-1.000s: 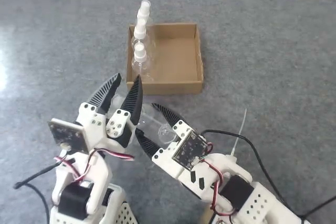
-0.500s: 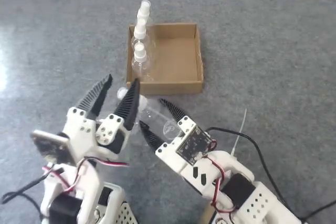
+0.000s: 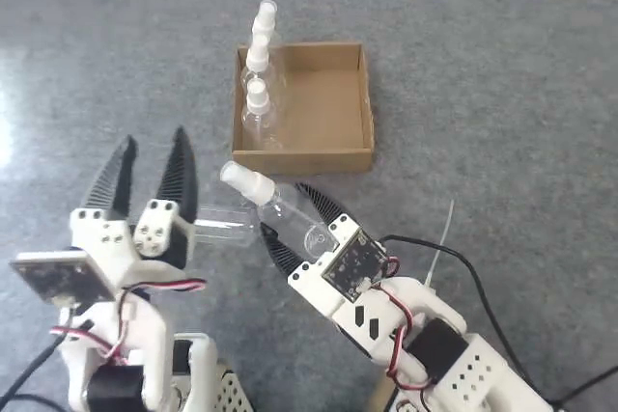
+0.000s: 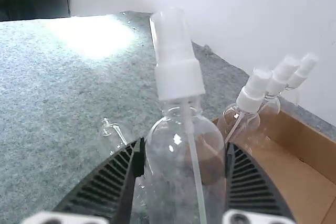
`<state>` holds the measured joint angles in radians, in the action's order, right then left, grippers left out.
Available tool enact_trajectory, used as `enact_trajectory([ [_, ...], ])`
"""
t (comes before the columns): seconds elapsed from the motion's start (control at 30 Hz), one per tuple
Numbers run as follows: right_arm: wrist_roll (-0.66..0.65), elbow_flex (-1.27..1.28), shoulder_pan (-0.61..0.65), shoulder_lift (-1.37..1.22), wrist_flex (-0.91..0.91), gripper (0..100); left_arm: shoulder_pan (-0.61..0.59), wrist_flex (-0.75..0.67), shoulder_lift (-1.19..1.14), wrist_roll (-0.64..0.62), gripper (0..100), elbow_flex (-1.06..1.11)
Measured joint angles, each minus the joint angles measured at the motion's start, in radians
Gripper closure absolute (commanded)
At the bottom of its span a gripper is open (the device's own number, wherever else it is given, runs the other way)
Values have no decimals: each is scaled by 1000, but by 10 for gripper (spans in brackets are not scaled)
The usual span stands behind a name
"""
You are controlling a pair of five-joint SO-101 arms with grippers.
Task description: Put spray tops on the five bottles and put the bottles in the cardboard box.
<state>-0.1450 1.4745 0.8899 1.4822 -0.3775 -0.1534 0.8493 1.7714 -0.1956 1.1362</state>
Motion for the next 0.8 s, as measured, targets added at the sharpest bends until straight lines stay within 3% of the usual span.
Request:
enact_trajectory([
  [0.17, 0, 0, 0, 0, 0, 833, -117, 6, 0, -77, 819, 110],
  [0.37, 0, 0, 0, 0, 0, 833, -126, 6, -8, -97, 819, 224],
  [0.6, 0, 0, 0, 0, 0, 833, 61, 6, -9, 11, 819, 287],
  [0.8, 0, 0, 0, 0, 0, 833, 147, 6, -11, 31, 819, 296],
])
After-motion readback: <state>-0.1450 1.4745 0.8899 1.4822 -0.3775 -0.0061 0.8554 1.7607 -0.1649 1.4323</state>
